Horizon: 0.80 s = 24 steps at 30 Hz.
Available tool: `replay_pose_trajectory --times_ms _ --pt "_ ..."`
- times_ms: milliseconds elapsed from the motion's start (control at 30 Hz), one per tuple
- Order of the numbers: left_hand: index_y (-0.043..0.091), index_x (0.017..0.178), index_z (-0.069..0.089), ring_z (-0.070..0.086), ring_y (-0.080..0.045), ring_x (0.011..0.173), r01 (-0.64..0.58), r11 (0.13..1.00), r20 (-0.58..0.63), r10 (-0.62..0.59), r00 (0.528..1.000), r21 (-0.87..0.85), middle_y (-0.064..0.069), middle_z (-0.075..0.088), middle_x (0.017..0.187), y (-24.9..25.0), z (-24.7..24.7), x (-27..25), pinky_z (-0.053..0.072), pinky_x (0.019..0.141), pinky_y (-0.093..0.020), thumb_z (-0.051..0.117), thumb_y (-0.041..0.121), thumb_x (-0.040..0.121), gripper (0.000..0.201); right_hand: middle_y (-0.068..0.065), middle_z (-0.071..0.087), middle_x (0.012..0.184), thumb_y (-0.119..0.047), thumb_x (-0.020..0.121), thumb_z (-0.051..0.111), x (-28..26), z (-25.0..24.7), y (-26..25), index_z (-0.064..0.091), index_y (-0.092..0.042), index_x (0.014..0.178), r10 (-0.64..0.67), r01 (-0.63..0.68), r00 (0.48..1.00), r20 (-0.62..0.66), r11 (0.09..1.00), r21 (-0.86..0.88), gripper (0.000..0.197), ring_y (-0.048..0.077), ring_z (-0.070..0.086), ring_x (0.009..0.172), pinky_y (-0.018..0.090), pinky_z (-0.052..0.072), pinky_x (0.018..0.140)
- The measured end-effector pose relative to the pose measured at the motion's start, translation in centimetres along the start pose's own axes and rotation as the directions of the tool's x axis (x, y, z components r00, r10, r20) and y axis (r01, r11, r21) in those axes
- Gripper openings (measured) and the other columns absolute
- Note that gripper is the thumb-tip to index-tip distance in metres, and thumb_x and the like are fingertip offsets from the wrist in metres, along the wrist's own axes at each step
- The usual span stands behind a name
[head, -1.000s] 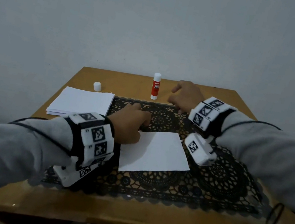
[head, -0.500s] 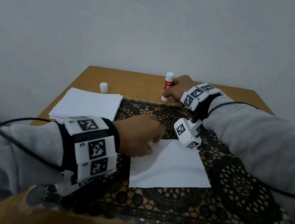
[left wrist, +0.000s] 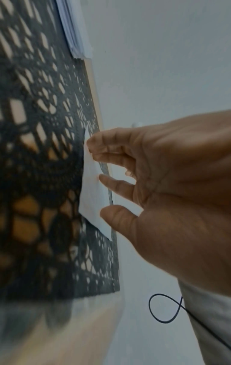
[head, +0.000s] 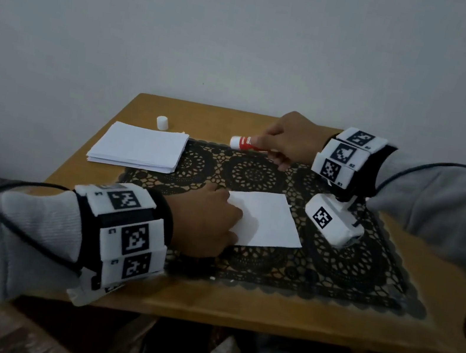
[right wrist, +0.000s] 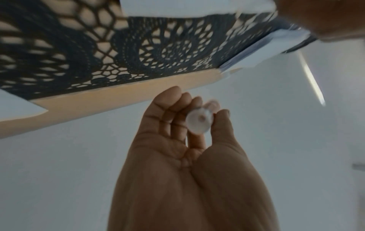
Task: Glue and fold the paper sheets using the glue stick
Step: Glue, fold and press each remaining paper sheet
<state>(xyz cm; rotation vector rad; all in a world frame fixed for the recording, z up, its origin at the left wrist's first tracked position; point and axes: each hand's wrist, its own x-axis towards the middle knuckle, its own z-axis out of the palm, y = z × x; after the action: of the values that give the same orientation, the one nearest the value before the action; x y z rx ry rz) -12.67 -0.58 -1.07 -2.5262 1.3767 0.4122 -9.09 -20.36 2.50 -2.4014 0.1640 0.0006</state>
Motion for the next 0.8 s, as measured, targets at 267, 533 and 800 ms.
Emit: replay_pose_trajectory --times_ms 267,533,800 --pt "0.008 0.151 -0.007 -0.011 -0.035 0.146 0.032 0.997 0.165 -0.020 0.986 -0.071 -0.021 -0.015 0.156 2.1 1.1 -1.8 0.013 0.119 -0.048 0.025 0.053 0.099 0.076 0.011 0.068 0.079 -0.026 0.075 0.082 -2.5 2.9 -1.6 0.065 -0.001 0.087 -0.065 0.067 0.995 -0.082 0.998 0.020 0.032 0.026 0.068 0.070 0.037 0.059 0.065" --pt "0.012 0.152 -0.008 -0.009 -0.032 0.146 0.034 0.995 0.189 -0.014 0.982 -0.099 -0.018 -0.018 0.157 1.8 1.2 -1.7 0.015 0.118 -0.048 0.020 0.060 0.096 0.079 0.006 0.063 0.074 -0.026 0.081 0.076 -2.0 6.4 -2.6 0.056 -0.010 0.078 -0.176 0.177 0.979 -0.101 0.984 0.000 0.026 0.021 0.063 0.063 0.035 0.053 0.058" --pt "0.010 0.152 -0.007 -0.002 -0.034 0.146 0.029 0.997 0.197 -0.013 0.980 -0.078 -0.020 -0.015 0.157 1.7 0.8 -1.8 0.017 0.118 -0.046 0.021 0.059 0.096 0.079 0.006 0.060 0.091 -0.028 0.088 0.065 -1.7 8.0 -3.1 0.051 -0.008 0.100 -0.237 0.238 0.971 0.020 0.960 -0.147 0.027 0.011 0.049 0.062 0.027 0.039 0.056"
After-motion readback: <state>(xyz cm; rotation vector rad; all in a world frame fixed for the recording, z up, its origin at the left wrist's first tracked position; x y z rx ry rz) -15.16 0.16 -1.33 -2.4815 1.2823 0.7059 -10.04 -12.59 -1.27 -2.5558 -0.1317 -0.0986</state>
